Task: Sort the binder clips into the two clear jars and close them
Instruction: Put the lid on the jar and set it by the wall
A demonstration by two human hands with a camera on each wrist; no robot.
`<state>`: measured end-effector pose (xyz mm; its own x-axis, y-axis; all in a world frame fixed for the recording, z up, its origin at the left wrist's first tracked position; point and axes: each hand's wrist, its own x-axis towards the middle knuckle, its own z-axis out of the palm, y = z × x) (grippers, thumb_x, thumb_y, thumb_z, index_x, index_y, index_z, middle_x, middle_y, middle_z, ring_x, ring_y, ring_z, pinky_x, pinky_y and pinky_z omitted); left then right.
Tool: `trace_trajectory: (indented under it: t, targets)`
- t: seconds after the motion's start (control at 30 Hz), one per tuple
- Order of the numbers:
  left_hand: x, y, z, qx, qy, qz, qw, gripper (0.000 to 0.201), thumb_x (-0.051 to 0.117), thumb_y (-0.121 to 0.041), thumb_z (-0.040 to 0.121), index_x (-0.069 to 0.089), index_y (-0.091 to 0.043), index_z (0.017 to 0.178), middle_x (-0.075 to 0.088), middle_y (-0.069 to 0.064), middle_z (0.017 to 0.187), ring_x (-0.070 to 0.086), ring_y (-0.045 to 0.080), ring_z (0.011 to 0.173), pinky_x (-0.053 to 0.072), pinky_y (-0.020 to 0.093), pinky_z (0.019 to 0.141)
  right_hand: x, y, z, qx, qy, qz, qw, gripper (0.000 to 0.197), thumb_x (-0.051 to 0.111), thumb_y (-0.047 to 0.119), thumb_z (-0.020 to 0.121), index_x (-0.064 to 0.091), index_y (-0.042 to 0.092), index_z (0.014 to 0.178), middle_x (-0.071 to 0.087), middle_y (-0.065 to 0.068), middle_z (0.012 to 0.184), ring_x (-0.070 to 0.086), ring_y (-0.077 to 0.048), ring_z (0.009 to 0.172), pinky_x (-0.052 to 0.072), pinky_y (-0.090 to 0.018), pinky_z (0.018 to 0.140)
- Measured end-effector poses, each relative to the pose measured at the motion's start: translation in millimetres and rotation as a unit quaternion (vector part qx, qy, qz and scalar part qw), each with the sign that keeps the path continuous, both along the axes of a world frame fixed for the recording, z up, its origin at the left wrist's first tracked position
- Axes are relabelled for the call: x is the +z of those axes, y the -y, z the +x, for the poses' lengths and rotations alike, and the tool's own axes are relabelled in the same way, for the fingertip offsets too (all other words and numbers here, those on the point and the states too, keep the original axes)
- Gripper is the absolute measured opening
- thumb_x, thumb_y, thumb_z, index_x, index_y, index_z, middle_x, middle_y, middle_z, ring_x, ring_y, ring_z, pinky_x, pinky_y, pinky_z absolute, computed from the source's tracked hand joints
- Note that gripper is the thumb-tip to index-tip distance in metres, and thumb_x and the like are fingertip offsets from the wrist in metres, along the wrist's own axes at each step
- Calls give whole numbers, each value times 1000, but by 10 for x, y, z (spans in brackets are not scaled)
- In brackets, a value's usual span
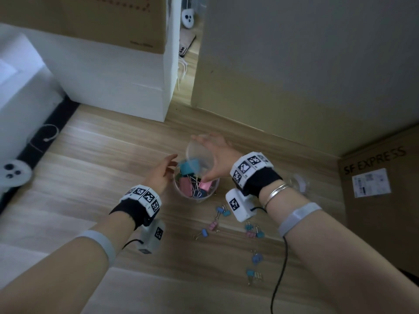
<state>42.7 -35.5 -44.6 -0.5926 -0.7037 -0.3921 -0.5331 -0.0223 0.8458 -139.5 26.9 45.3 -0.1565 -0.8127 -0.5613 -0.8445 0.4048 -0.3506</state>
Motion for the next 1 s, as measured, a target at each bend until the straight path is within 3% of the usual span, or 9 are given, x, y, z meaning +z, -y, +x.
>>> trace_trajectory:
  t: [0.1,0.27,0.37,0.4,0.5,0.57,0.77,0.9,1.0]
  targets:
    - [-35,-81,53,-48,-7,33,998,77,58,5,81,23,-25,142,42,10,140,48,26,123,40,46,107,-107,-72,207,52,-40,3,998,116,84,33,55,8,51,141,1,3,154,13,-35,138,34,-57,105]
    - [-133,-160,89,-100,-8,22,995,126,87,-1,49,4,-11,144,34,13,147,38,25,133,32,43,113,-129,-128,312,85,-71,2,994,108,83,34,57,14,51,139,3,1,154,14,-35,135,37,-53,103]
    - [-156,-213,75,-102,-48,-13,994,138,89,-36,39,3,-6,143,31,18,146,38,24,131,33,39,112,-137,-148,343,96,-73,13,993,112,84,34,55,13,52,140,1,1,154,12,-34,136,39,-53,99]
    - [-173,-224,62,-103,-49,-22,993,139,89,-39,39,3,-5,142,32,19,145,38,24,131,33,39,111,-148,-155,351,96,-72,14,993,112,84,34,55,12,52,140,1,1,154,11,-35,137,40,-53,98]
    - [-178,-253,18,-87,-46,-25,995,131,91,-13,44,5,-2,143,32,18,144,38,24,131,34,44,112,-179,-167,366,112,-85,12,990,113,84,36,56,11,52,140,0,-2,154,12,-35,135,42,-52,98]
    - [-176,-271,-2,-79,-46,-33,995,125,90,-9,44,11,-1,141,35,17,142,39,21,128,32,35,110,-201,-165,374,119,-90,9,989,113,84,38,55,10,53,139,1,-1,154,14,-35,134,43,-52,97]
    - [-238,-248,-9,-72,-58,-42,995,123,92,-26,42,20,-13,141,40,-1,138,43,14,124,37,35,107,-211,-157,355,127,-107,24,986,113,79,56,55,4,50,140,4,-2,152,26,-36,129,46,-50,95]
    - [-239,-273,-2,-50,-45,-35,997,117,90,-22,44,24,-14,140,44,10,138,44,16,122,36,34,106,-252,-168,513,64,-173,44,982,112,55,79,62,-9,38,145,13,-18,145,54,-38,102,55,-40,80]
    - [-211,-271,8,-64,-45,-36,996,116,90,-17,46,22,-11,140,43,13,139,44,20,125,38,39,108,-284,-152,602,9,-178,57,982,111,45,85,62,-15,38,143,17,-21,140,57,-36,91,55,-41,78]
